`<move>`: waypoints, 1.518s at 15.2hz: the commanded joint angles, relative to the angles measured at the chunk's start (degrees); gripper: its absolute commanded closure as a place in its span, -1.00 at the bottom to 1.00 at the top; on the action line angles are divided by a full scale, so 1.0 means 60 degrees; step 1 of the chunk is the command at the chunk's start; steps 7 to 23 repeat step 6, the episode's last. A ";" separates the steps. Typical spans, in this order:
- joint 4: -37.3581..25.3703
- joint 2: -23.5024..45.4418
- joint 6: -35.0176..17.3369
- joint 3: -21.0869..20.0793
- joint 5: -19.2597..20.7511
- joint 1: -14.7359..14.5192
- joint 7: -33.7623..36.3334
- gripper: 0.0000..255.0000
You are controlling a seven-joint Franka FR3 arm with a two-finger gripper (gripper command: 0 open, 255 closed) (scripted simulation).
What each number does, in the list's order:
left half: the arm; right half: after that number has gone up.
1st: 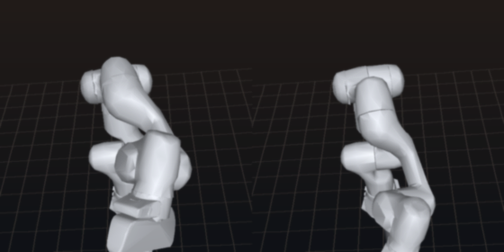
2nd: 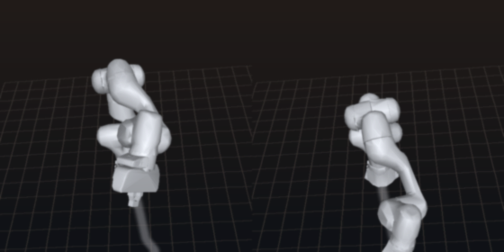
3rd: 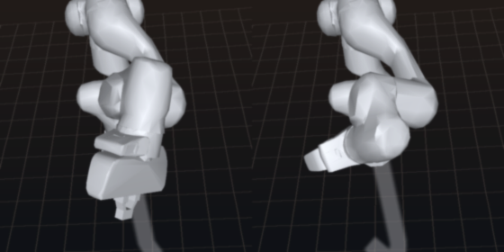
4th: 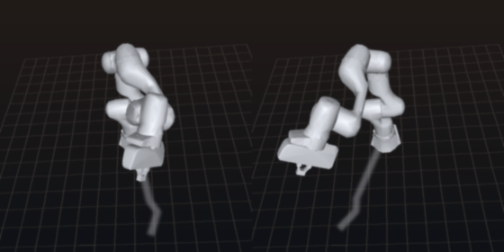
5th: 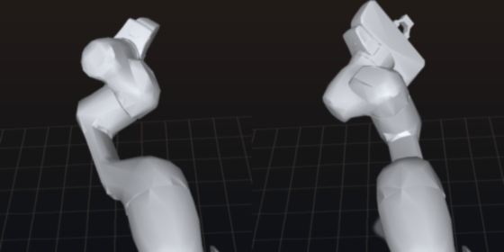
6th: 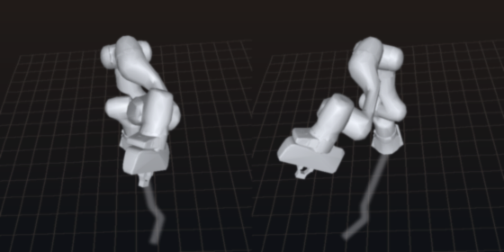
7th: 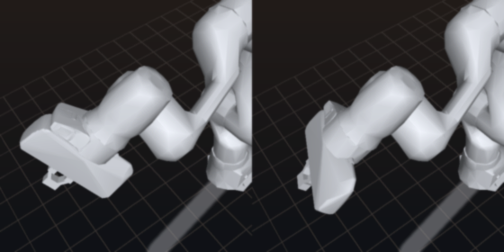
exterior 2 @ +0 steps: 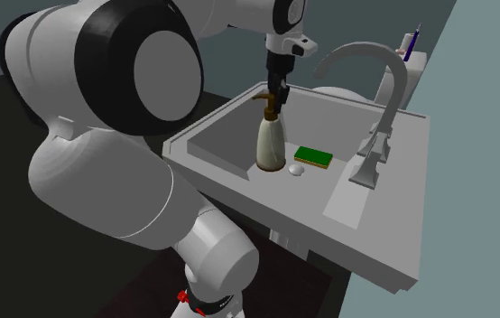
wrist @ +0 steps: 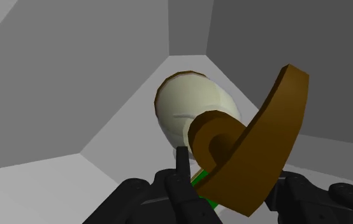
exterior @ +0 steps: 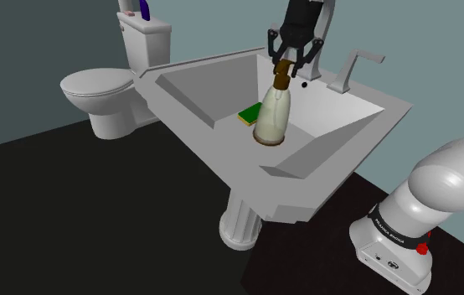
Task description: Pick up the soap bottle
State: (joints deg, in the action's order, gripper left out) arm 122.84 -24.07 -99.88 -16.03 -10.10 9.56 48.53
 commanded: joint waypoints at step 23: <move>-0.0708 0.0063 0.0646 0.0065 0.0057 0.0035 0.0031 1.00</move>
